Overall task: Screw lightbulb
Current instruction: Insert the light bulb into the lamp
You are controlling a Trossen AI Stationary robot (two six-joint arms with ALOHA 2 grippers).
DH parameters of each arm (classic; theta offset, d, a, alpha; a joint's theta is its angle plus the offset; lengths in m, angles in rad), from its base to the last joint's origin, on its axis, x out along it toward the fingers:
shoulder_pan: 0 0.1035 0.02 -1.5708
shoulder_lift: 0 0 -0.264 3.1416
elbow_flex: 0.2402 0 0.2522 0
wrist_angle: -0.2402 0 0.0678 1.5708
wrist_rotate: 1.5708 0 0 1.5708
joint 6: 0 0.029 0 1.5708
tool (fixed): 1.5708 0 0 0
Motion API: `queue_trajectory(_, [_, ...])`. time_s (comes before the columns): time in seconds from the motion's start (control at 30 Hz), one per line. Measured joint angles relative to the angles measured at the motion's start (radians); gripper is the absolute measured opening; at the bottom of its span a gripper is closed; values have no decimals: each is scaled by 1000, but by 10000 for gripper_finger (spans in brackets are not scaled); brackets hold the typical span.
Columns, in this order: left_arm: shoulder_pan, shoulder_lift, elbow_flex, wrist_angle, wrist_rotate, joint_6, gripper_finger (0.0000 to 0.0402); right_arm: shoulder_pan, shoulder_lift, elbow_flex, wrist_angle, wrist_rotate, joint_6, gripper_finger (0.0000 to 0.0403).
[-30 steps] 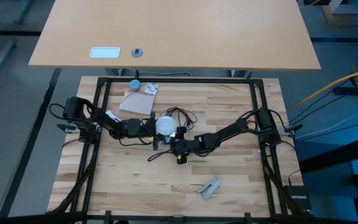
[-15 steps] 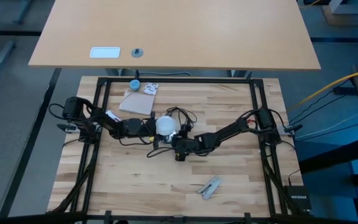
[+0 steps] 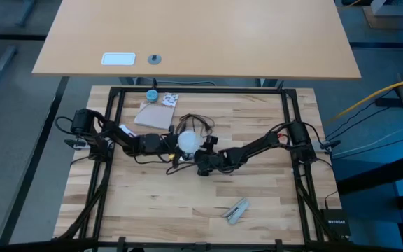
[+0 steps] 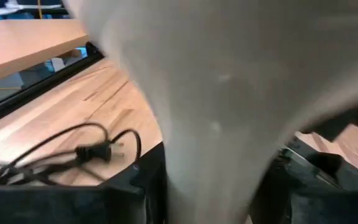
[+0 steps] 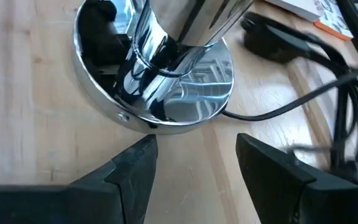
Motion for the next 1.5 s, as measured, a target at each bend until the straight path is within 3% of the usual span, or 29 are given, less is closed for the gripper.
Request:
queue_trajectory(0.3, [5,0,0,-14,-7,-4,159,2,-1,0,5,5,-4,225])
queue_trajectory(0.8, [6,0,0,73,-14,10,159,3,-146,7,-146,145,-65,225])
queue_trajectory(1.2, [-6,0,1,76,-10,29,159,3,-255,7,-138,353,-186,225])
queue_trajectory(1.5, [-6,0,2,75,-9,33,159,3,-304,8,-31,336,-353,225])
